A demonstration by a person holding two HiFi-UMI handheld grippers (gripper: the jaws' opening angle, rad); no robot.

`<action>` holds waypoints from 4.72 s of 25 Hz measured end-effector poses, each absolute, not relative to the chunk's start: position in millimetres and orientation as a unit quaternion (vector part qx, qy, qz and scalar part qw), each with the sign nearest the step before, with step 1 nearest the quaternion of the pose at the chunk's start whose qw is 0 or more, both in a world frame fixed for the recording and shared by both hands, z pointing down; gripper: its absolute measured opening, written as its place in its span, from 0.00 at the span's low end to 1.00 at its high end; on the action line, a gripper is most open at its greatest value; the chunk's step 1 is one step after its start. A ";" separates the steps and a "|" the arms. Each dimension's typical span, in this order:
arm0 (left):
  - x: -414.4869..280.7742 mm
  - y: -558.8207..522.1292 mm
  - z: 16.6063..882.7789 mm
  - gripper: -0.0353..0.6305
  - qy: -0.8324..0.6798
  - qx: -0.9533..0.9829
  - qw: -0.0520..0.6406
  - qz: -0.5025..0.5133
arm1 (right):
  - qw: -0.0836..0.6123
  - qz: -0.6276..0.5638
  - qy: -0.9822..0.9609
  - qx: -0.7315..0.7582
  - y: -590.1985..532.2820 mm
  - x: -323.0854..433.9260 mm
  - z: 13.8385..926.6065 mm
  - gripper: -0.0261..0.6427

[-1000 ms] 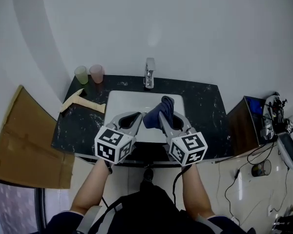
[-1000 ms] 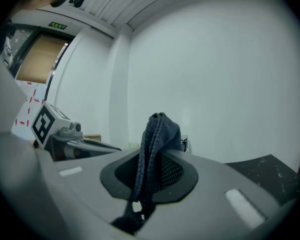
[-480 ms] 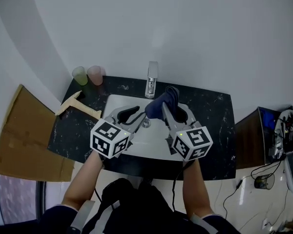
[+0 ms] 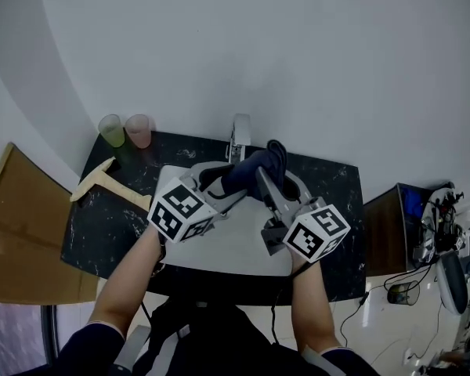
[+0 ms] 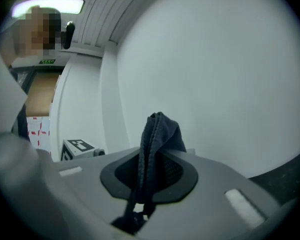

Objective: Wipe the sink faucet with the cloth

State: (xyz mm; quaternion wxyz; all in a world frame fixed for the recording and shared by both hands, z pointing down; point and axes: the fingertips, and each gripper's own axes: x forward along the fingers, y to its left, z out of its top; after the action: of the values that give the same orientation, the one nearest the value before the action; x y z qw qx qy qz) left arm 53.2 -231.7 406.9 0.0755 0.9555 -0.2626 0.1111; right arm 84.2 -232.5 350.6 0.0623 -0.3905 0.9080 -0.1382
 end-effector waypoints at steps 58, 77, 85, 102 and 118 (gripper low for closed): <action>8.6 -339.2 428.9 0.14 -0.335 0.914 0.064 0.221 | -0.052 -0.131 0.888 -0.438 -337.0 78.9 408.2 0.12; 15.2 -288.6 476.7 0.14 -0.274 0.913 0.079 0.292 | -0.075 -0.207 0.878 -0.425 -290.3 92.0 472.1 0.15; 17.0 -323.8 487.8 0.14 -0.295 0.905 0.112 0.286 | -0.095 -0.211 0.876 -0.423 -327.9 93.2 482.5 0.14; 8.6 -348.4 493.9 0.14 -0.344 0.897 0.125 0.248 | -0.106 -0.193 0.884 -0.412 -355.4 82.8 483.8 0.11; 6.1 -276.8 493.6 0.14 -0.320 0.904 0.124 0.254 | -0.098 -0.196 0.881 -0.419 -282.5 80.1 485.4 0.11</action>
State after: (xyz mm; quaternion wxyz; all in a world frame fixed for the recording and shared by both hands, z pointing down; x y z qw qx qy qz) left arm 6.1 -276.8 493.6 0.1241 0.9043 -0.3197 0.2542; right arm 80.1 -282.5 485.4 -0.0979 -0.4189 0.8811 -0.1964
